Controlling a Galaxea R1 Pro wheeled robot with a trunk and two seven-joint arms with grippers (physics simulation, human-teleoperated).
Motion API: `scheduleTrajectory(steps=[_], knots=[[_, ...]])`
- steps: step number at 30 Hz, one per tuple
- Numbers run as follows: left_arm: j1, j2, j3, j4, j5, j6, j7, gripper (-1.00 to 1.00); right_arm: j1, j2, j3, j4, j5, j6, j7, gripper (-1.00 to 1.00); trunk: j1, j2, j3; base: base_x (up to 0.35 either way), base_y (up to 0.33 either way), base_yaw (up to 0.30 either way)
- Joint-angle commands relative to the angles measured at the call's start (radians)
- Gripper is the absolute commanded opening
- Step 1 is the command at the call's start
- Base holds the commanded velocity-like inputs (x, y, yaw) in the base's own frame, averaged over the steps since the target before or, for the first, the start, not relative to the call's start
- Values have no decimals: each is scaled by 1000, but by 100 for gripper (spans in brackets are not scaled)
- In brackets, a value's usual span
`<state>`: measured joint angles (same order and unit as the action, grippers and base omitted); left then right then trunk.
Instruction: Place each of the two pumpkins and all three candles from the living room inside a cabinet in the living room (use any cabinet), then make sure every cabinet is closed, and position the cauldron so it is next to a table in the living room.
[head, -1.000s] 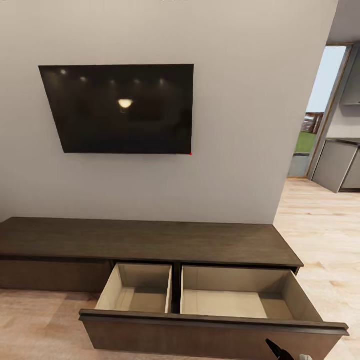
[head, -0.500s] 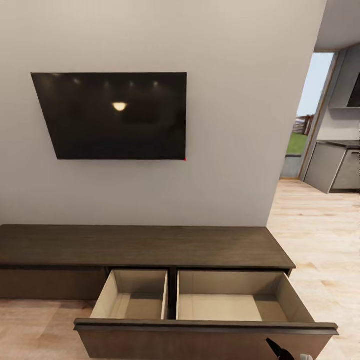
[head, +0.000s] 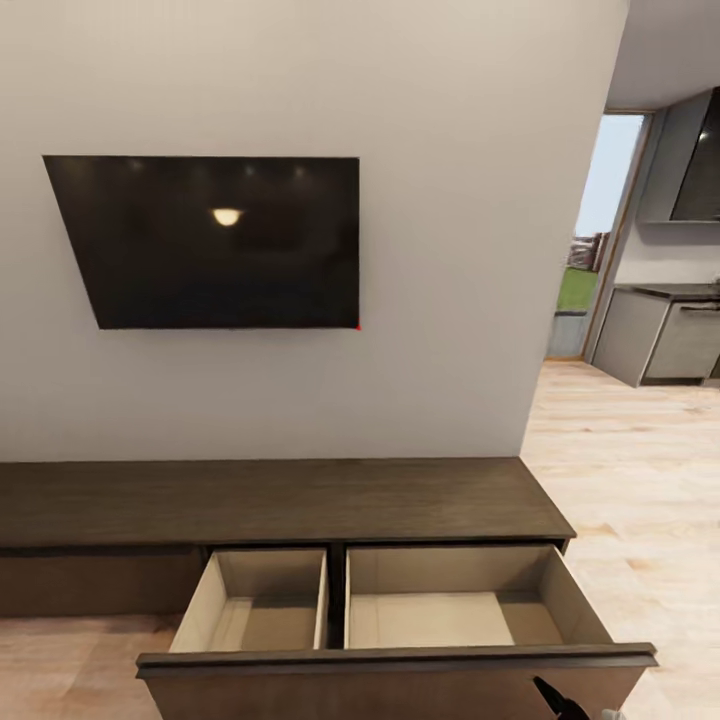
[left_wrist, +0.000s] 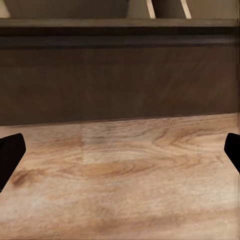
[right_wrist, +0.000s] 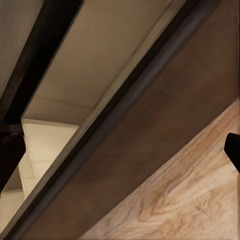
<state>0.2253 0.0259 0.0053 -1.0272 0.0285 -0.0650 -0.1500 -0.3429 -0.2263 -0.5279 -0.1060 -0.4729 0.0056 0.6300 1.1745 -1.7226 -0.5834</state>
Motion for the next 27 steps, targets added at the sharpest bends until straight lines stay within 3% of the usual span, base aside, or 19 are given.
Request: scheduleTrajectory(steps=[1, 10, 27], knots=[[0, 0, 1, -1, 2, -2, -4, 100, -1, 0, 2, 1, -8, 0, 3, 100, 0, 0, 0, 0, 0, -188], [2, 0, -1, -1, -1, -4, -6, 100, 0, -1, 0, 1, -12, -1, 2, 100, 0, 0, 11, -13, 34, -193], [2, 0, -2, 17, -1, -6, -6, 100, 0, -1, -1, 1, -13, -1, 2, 100, 0, 0, 25, 134, 116, -161]])
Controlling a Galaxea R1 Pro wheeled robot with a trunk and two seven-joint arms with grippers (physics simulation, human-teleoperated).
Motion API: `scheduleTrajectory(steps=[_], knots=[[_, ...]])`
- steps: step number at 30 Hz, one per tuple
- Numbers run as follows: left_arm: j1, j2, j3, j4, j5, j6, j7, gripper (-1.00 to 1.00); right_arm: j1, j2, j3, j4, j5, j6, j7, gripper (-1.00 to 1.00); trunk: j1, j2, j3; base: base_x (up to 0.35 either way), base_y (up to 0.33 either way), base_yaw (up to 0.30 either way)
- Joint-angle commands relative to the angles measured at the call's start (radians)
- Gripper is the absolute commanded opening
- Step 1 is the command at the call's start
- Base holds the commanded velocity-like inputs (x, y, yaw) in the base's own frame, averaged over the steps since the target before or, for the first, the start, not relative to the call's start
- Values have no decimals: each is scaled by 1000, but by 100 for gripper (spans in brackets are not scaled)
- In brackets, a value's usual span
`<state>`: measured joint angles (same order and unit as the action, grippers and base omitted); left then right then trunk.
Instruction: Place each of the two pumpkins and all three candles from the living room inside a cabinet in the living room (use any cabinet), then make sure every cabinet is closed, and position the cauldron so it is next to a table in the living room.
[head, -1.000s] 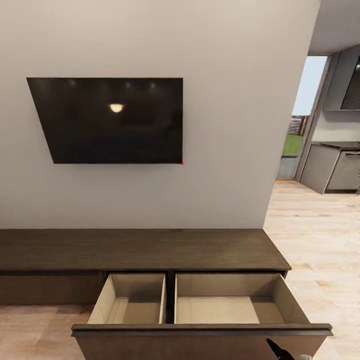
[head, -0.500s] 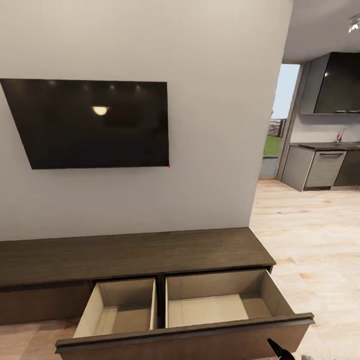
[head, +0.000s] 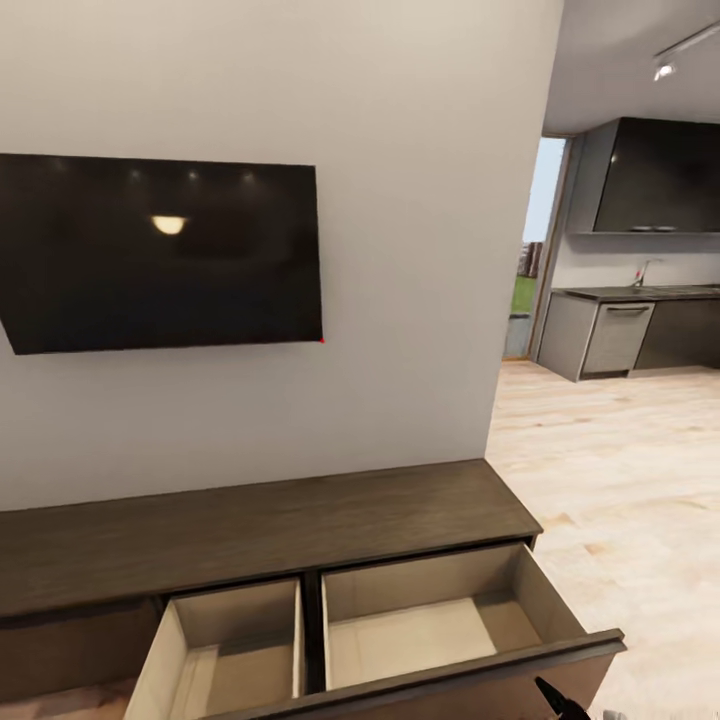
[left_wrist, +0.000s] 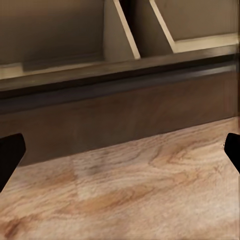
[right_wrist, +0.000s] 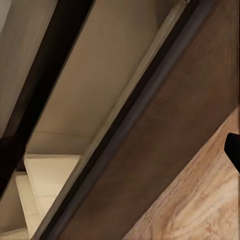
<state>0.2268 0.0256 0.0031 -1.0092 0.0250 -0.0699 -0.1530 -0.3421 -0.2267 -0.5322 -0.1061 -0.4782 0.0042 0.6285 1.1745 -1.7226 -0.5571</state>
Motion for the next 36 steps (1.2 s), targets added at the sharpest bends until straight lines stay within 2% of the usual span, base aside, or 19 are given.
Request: scheduleTrajectory(steps=[1, 27, 36], knots=[[0, 0, 0, 0, 3, -2, -3, 100, -1, 0, 3, 2, -8, 0, 3, 100, 0, 0, 0, 16, 10, -215], [0, 0, 0, 3, 3, -7, -3, 100, 0, -1, 1, 2, -9, 0, 4, 100, 0, 0, 29, 1, 1, -219], [0, 0, 0, 3, 3, -7, -3, 100, 0, -2, -2, 2, -12, 3, 4, 100, 0, 0, 29, 0, 0, -43]])
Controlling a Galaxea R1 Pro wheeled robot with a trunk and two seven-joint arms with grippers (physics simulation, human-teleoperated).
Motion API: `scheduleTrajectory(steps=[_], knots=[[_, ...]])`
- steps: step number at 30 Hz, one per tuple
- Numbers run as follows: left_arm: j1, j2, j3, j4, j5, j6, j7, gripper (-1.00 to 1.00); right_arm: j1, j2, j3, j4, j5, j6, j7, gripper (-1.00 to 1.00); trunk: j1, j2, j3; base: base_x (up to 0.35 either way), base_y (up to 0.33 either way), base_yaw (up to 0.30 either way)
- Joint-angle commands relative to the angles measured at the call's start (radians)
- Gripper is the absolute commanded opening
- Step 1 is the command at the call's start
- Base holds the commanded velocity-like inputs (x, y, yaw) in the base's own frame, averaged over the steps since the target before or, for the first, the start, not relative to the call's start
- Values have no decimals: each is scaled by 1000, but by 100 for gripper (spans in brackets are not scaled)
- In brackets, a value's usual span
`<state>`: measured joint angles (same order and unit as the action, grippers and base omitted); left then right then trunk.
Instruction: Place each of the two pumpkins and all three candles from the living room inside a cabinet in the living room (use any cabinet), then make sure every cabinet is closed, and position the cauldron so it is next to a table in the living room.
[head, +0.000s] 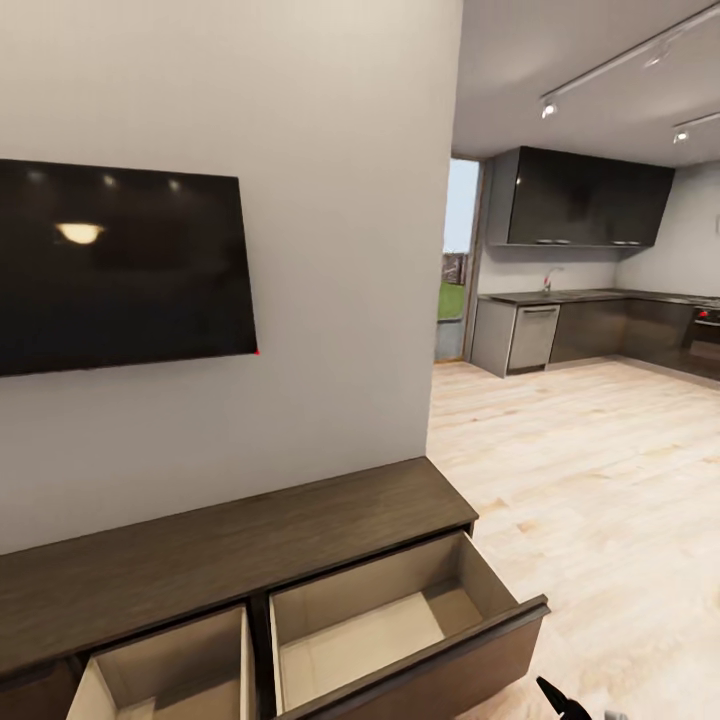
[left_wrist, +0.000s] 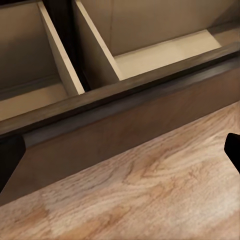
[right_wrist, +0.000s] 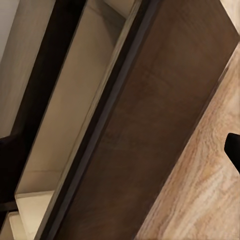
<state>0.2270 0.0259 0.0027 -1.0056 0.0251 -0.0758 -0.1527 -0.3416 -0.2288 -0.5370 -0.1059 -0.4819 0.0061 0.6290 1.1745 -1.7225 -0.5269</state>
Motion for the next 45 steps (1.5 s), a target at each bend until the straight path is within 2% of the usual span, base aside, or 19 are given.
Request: scheduleTrajectory(steps=[1, 20, 45], knots=[[0, 0, 0, -1, 3, -2, -4, 100, -1, -1, 2, 1, -8, 1, 3, 100, 0, 0, -1, 0, 0, -5], [0, 0, 0, 1, 3, -2, -4, 100, 0, -1, 2, 2, -7, 1, 3, 100, 0, 0, -15, 0, 0, -16], [0, 0, 0, 1, 3, -2, -4, 100, 0, 0, 2, 2, -7, 0, 3, 100, 0, 0, -9, 0, 0, -274]])
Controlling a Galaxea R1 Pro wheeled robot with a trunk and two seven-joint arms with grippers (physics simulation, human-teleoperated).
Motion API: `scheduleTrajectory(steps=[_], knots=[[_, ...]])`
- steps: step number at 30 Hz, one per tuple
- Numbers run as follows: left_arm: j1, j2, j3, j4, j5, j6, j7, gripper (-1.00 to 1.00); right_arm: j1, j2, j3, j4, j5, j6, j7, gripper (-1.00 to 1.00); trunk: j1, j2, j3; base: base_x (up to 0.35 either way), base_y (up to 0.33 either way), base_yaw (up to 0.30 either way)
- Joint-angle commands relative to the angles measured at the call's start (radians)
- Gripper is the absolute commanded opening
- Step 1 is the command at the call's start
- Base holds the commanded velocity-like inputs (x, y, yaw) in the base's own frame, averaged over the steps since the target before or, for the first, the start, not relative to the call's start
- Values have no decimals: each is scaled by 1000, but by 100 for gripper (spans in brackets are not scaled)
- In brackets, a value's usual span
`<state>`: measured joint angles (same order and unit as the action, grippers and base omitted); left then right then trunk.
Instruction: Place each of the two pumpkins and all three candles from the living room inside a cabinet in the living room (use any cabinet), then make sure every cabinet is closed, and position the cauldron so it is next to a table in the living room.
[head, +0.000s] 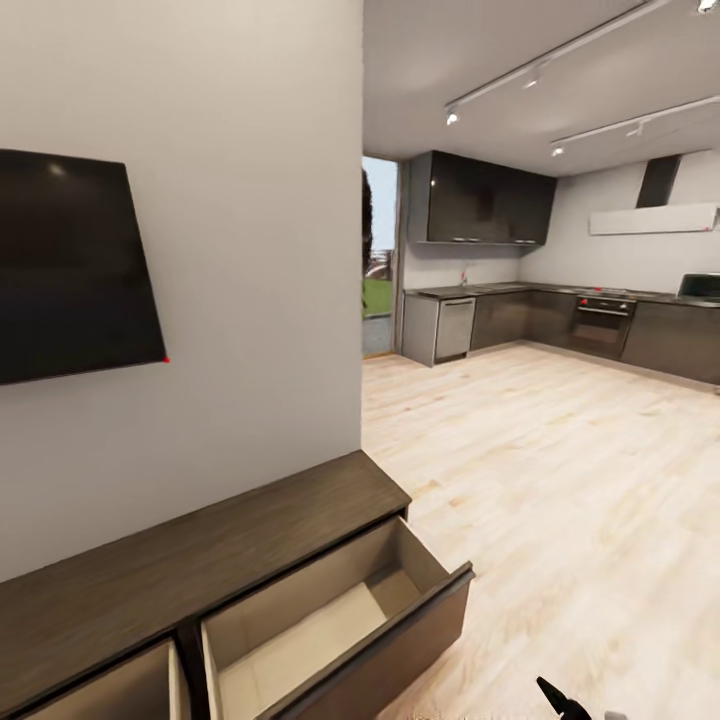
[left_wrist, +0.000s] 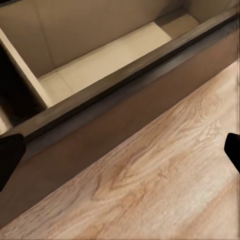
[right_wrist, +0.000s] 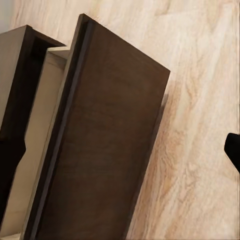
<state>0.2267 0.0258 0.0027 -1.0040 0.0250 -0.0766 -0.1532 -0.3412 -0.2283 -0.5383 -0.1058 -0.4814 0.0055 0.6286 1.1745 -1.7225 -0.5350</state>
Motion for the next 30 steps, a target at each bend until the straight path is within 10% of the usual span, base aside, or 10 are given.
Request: scheduleTrajectory(steps=[1, 30], knots=[[0, 0, 0, -1, 3, -2, -3, 100, -1, 0, 3, 2, -8, 1, 3, 100, 0, 0, 0, 0, 0, -291], [1, 0, 0, -1, 3, -2, -3, 100, -1, 0, 3, 2, -8, 1, 3, 100, 0, 0, 3, -82, 79, -292]])
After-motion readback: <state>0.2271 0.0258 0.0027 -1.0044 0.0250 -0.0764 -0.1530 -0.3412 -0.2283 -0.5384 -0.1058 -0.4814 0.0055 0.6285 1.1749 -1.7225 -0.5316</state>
